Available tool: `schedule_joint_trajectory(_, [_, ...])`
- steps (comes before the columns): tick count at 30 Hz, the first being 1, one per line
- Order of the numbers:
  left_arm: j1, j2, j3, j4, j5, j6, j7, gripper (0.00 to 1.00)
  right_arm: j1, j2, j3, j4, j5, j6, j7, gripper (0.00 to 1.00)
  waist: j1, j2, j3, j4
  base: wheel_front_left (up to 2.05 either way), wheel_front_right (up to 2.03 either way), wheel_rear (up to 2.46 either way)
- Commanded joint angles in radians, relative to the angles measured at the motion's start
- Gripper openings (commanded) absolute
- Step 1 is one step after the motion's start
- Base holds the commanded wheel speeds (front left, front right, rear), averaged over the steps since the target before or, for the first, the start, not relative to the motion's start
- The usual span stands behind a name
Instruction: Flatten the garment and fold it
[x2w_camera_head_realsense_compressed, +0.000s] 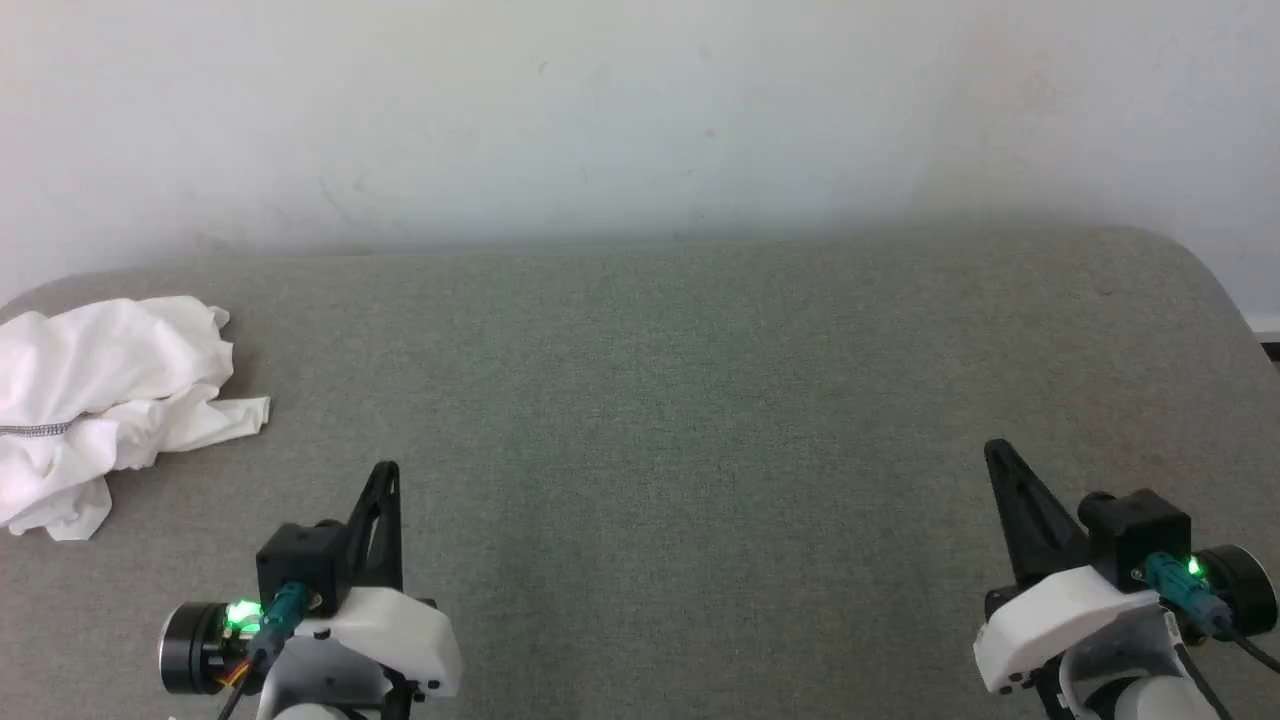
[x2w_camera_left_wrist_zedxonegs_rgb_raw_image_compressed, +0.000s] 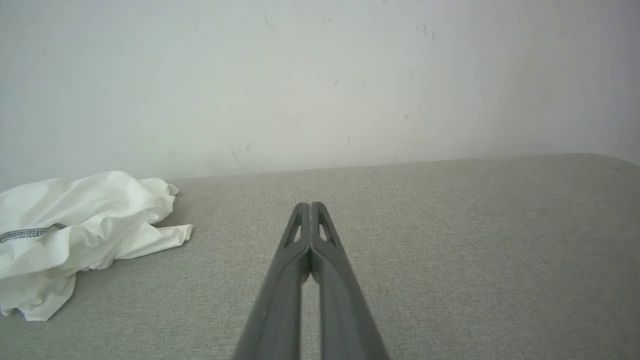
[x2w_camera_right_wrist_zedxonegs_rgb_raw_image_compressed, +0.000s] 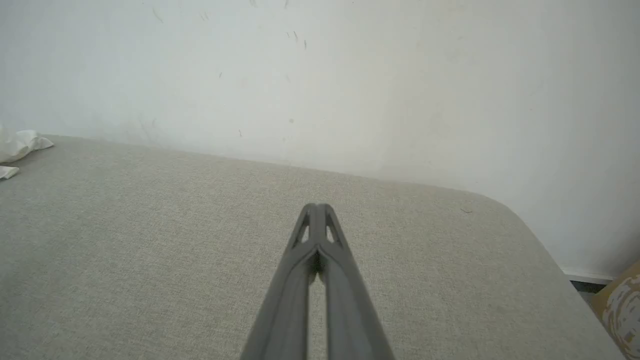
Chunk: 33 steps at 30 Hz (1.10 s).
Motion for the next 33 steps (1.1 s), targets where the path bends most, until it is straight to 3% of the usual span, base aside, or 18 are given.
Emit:
schedule_joint_trajectory(1, [-0.013,-0.004,0.004,0.002,0.005,-0.008,0.0,0.0,-0.014,0.003,0.0,-0.003,-0.005,-0.001,0.0,0.0,0.0,0.0,0.0,0.0,0.0,0.0,0.0])
schedule_joint_trajectory(26, [-0.013,-0.004,0.004,0.002,0.005,-0.008,0.0,0.0,-0.014,0.003,0.0,-0.003,-0.005,-0.001,0.0,0.0,0.0,0.0,0.0,0.0,0.0,0.0,0.0])
schedule_joint_trajectory(27, [0.0,0.0,0.0,0.0,0.0,0.0,0.0,1.0,0.0,0.0,0.0,0.0,0.0,0.0,0.0,1.0,0.0,0.0,0.0,0.0,0.0,0.0,0.0])
schedule_joint_trajectory(28, [0.0,0.0,-0.001,0.0,0.0,0.0,-0.001,0.0,0.001,0.0,0.0,0.0,0.001,0.0,0.0,0.0,0.0,0.0,0.0,0.0,0.0,0.0,0.0])
schedule_joint_trajectory(29, [0.001,0.0,-0.001,0.0,0.0,0.0,0.0,0.0,0.001,0.0,0.0,0.001,0.001,0.0,0.0,0.0,0.0,0.0,0.0,0.0,0.0,0.0,0.0])
schedule_joint_trajectory(30, [0.001,0.0,-0.001,0.0,0.0,0.0,-0.001,1.0,0.001,0.0,-0.001,0.001,0.001,0.0,-0.001,1.0,0.0,0.0,0.0,0.0,0.0,0.0,0.0])
schedule_joint_trajectory(33, [0.002,0.0,-0.001,0.0,-0.001,0.0,-0.003,1.0,0.002,0.0,-0.003,0.001,0.003,0.0,-0.003,1.0,0.0,0.0,0.0,0.0,0.0,0.0,0.0])
